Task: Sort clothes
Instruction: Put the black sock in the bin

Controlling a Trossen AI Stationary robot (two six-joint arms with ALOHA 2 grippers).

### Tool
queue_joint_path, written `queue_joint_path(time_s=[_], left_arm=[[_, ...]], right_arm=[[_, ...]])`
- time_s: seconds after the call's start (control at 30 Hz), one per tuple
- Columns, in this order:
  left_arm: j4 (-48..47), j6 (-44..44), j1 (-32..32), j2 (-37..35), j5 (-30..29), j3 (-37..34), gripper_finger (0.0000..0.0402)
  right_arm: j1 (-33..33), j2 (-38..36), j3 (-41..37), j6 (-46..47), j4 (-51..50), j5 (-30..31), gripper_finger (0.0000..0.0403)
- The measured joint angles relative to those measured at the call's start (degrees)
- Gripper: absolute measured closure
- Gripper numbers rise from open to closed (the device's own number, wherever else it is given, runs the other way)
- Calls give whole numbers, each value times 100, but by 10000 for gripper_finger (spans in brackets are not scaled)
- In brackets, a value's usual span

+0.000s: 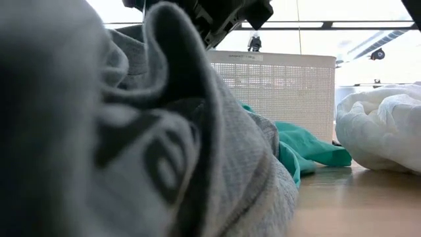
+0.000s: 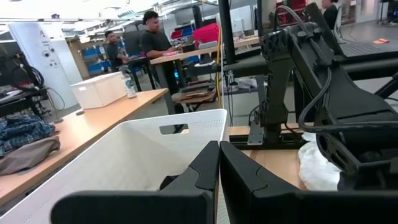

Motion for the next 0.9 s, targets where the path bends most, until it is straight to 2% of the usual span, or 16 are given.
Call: queue_joint_path(time_s=[0.13, 0.33, 0.57, 0.9], left_arm=[[-2, 0, 2, -12, 0, -9, 402], [6, 0, 7, -40, 3, -9, 402], [9, -46, 7, -46, 7, -9, 402], [24, -96, 4, -46, 9, -11, 402]], right_arm=[[-12, 0, 5, 2, -2, -3, 290], [-10, -3, 5, -85, -1, 79, 390], [2, -265, 5, -154, -156, 529, 390], [161, -972, 3, -383, -765, 2265, 400]])
